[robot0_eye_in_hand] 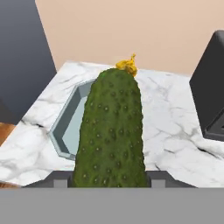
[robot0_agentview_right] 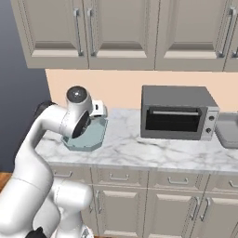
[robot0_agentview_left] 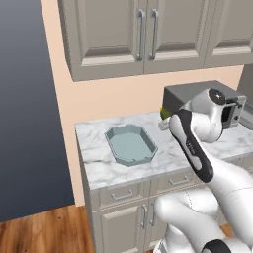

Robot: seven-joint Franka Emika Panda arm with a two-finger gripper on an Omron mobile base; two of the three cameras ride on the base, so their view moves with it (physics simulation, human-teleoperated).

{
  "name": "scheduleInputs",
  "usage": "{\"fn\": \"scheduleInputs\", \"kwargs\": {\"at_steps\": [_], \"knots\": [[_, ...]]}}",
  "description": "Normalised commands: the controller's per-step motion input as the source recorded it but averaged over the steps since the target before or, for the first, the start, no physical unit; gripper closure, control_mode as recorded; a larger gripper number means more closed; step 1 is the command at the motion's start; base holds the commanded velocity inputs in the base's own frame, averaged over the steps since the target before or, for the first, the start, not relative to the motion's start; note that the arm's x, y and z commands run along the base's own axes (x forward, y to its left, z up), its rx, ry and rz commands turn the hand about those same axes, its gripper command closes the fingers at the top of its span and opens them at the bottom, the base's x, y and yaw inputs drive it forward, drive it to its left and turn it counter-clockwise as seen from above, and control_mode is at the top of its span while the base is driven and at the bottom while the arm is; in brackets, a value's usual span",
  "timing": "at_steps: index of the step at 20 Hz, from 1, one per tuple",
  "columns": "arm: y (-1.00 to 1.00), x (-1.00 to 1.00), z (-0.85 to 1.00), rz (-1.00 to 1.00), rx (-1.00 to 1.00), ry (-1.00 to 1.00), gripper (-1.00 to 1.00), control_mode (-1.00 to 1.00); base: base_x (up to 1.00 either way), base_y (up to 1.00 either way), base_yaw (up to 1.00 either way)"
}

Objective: Place one cucumber and one fish in each tupperware on the nearby counter, to pack two identical lunches.

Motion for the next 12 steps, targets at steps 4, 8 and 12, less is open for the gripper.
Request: {"fn": "scheduleInputs", "kwargs": {"at_steps": [4, 8, 12], "knots": [[0.99, 0.16, -0.83, -0.18, 0.09, 0.19, 1.00, -1.00, 0.00, 0.00, 0.00], [0.95, 0.36, -0.66, -0.18, 0.22, 0.25, 1.00, -1.00, 0.00, 0.00, 0.00], [0.56, 0.66, -0.20, -0.06, 0.19, 0.16, 1.00, -1.00, 0.00, 0.00, 0.00]]}}
